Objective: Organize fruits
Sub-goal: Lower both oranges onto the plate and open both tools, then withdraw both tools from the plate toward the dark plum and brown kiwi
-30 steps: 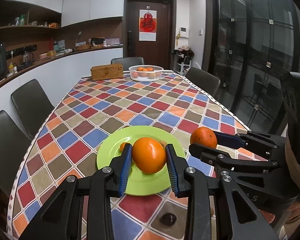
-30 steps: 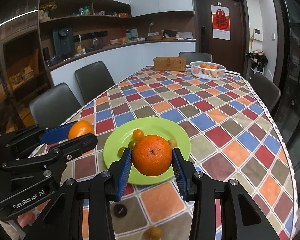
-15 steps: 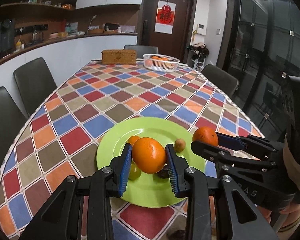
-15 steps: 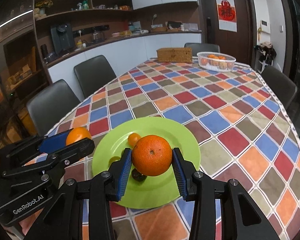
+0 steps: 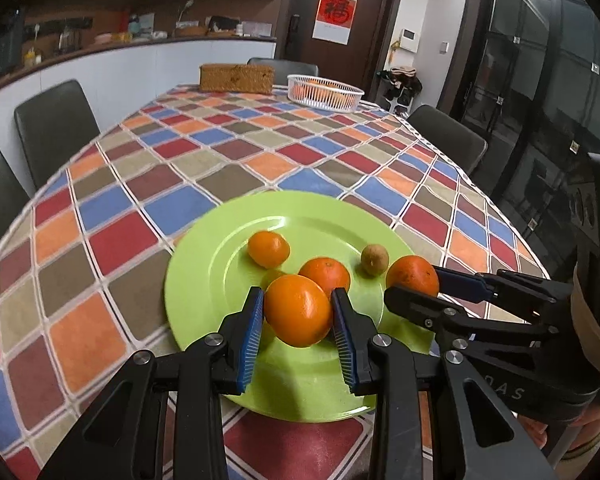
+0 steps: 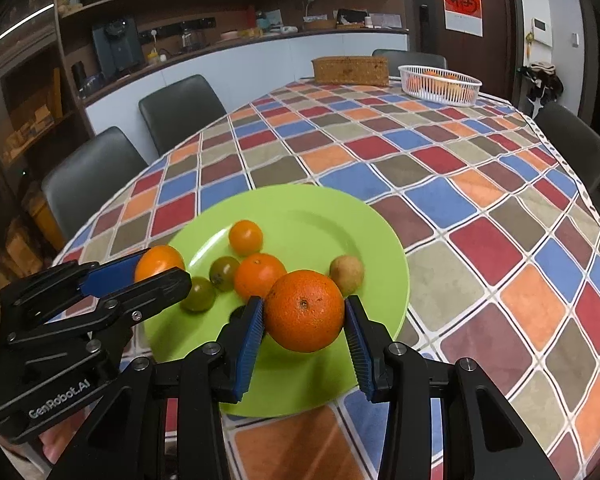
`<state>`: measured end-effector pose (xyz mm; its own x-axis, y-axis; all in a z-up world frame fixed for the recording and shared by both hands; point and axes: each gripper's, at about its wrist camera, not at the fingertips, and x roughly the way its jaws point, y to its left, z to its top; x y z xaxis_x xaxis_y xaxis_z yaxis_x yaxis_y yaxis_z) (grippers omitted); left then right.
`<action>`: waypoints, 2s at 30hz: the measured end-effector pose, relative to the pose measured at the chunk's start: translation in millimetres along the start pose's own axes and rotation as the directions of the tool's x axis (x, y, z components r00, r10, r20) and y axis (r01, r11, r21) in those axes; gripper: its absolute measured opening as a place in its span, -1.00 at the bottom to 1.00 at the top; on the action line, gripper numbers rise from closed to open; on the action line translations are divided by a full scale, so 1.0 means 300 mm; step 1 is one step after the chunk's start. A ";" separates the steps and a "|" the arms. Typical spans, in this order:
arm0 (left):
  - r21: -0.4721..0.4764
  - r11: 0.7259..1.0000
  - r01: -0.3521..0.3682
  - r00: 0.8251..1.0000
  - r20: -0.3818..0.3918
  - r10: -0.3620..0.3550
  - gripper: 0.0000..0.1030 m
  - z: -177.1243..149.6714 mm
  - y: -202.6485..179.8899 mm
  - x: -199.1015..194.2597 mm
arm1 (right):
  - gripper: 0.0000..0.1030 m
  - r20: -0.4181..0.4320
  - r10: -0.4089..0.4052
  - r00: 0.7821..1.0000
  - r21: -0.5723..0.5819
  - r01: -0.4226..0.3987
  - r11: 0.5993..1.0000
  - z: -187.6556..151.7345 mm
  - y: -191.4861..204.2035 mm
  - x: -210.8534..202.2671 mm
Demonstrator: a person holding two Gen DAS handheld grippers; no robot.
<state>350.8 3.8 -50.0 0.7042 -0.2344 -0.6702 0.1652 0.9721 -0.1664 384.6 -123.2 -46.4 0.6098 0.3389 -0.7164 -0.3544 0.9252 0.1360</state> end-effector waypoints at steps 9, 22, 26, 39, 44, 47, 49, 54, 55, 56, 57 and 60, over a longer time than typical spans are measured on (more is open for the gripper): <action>0.009 1.000 -0.011 1.000 -0.014 0.011 -0.31 0.002 0.012 0.017 | -0.17 0.010 0.024 1.000 0.015 -0.024 1.000 -0.017 -0.006 0.026; 0.014 0.999 -0.032 0.999 0.039 0.032 -0.27 0.032 0.002 -0.088 | -0.16 0.042 -0.013 0.999 -0.022 0.014 1.000 -0.008 0.041 -0.064; 0.050 0.998 -0.026 0.999 0.046 0.024 -0.23 0.023 -0.028 -0.143 | -0.16 0.062 -0.023 0.998 -0.034 0.026 0.999 -0.020 0.066 -0.129; 0.164 0.985 -0.054 0.993 0.111 0.036 -0.02 -0.073 -0.117 -0.338 | -0.16 0.114 -0.078 0.990 -0.005 0.079 0.997 -0.135 0.105 -0.325; 0.204 0.978 -0.047 0.994 0.109 0.025 0.09 -0.122 -0.150 -0.370 | -0.12 0.117 -0.093 0.989 0.023 0.091 0.996 -0.185 0.102 -0.383; 0.223 0.974 -0.034 0.995 0.098 0.013 0.11 -0.154 -0.164 -0.375 | -0.05 0.110 -0.105 0.988 0.038 0.102 0.994 -0.220 0.100 -0.399; 0.238 0.971 -0.021 0.996 0.089 0.000 0.11 -0.177 -0.173 -0.377 | -0.05 0.098 -0.108 0.989 0.047 0.104 0.993 -0.249 0.097 -0.405; 0.300 0.954 -0.011 0.997 0.072 -0.012 0.15 -0.232 -0.195 -0.377 | -0.05 0.076 -0.110 0.991 0.085 0.103 0.991 -0.312 0.084 -0.411; 0.311 0.950 -0.007 0.998 0.067 -0.014 0.16 -0.241 -0.199 -0.373 | -0.05 0.071 -0.109 0.991 0.094 0.102 0.990 -0.324 0.081 -0.411; 0.320 0.947 -0.001 0.998 0.061 -0.020 0.16 -0.249 -0.201 -0.369 | -0.05 0.064 -0.108 0.992 0.104 0.101 0.989 -0.336 0.078 -0.409; 0.330 0.944 0.007 0.998 0.051 -0.025 0.17 -0.259 -0.205 -0.363 | -0.05 0.057 -0.106 0.993 0.112 0.100 0.989 -0.344 0.076 -0.405; 0.347 0.937 0.024 0.999 0.024 -0.035 0.17 -0.281 -0.207 -0.345 | -0.05 0.038 -0.101 0.994 0.130 0.095 0.987 -0.376 0.074 -0.396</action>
<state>209.4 -32.7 -31.4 0.7146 -0.2679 -0.6462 0.4118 0.9079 0.0790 224.3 -162.3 -35.4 0.6691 0.2501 -0.6999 -0.1999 0.9675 0.1546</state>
